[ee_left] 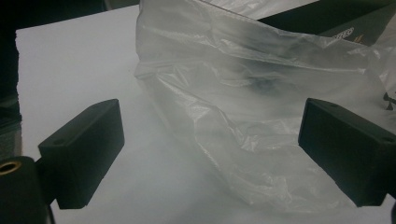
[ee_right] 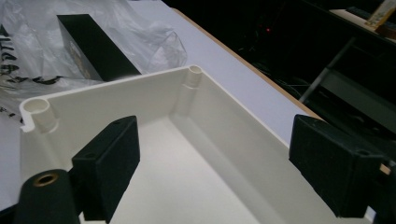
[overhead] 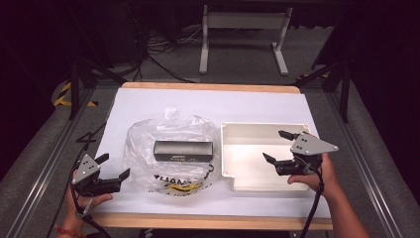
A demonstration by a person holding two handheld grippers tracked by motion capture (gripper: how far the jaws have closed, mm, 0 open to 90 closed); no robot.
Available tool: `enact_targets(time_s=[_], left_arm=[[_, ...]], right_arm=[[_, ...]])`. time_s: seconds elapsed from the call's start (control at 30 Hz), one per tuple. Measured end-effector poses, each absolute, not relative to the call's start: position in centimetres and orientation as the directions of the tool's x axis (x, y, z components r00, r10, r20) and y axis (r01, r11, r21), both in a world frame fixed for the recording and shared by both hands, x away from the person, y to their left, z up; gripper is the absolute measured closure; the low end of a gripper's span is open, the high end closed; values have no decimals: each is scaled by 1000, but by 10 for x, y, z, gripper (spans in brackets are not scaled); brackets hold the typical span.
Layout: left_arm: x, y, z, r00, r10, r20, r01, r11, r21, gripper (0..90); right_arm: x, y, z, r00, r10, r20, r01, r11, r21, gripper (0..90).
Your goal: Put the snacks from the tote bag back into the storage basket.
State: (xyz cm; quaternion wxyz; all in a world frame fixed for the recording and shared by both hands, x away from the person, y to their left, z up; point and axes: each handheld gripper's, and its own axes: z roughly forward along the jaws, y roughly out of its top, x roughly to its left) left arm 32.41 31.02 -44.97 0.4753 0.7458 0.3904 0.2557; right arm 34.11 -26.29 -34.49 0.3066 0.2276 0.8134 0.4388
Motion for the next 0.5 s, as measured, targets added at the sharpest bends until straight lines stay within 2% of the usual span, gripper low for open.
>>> enact_targets(time_s=[0.5], left_arm=[[324, 310, -450, 568, 823, 8, 339, -243, 909, 78]], right_arm=[[366, -222, -352, -765, 568, -304, 84, 555, 827, 193]])
